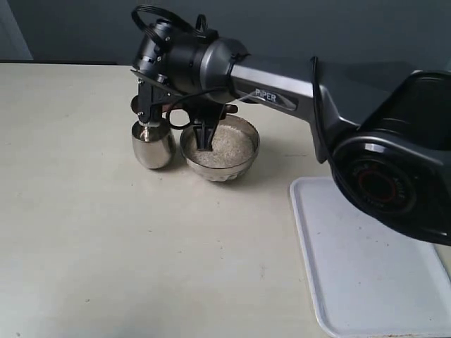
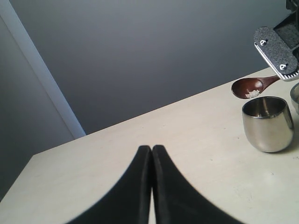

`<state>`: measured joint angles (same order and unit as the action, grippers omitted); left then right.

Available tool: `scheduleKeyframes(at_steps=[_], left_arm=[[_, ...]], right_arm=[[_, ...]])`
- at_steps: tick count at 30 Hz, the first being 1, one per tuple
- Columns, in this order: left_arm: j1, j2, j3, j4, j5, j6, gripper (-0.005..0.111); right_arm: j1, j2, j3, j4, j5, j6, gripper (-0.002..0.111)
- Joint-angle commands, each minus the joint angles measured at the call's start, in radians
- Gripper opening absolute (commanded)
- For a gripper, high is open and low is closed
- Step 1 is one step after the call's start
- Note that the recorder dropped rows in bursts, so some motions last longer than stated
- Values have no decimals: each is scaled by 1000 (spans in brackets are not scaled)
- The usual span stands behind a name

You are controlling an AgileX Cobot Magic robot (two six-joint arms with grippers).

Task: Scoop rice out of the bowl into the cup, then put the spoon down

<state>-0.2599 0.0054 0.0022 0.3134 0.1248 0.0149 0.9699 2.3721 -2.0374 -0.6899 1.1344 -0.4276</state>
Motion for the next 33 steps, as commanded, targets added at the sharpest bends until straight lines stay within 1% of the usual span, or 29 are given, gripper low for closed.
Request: scheduleKeyframes(at_steps=[1, 10, 15, 22, 33], left_arm=[[0, -5, -2, 0, -3, -7, 0], [0, -5, -2, 0, -3, -7, 0], [0, -5, -2, 0, -3, -7, 0], [0, -5, -2, 0, -3, -7, 0], [0, -5, -2, 0, -3, -7, 0]], right_arm=[[8, -8, -6, -33, 11, 40, -1], [10, -8, -6, -49, 46, 89, -1], [36, -8, -6, -57, 46, 115, -1], [38, -8, -6, -85, 63, 151, -1], [42, -8, 61, -119, 87, 179, -1]])
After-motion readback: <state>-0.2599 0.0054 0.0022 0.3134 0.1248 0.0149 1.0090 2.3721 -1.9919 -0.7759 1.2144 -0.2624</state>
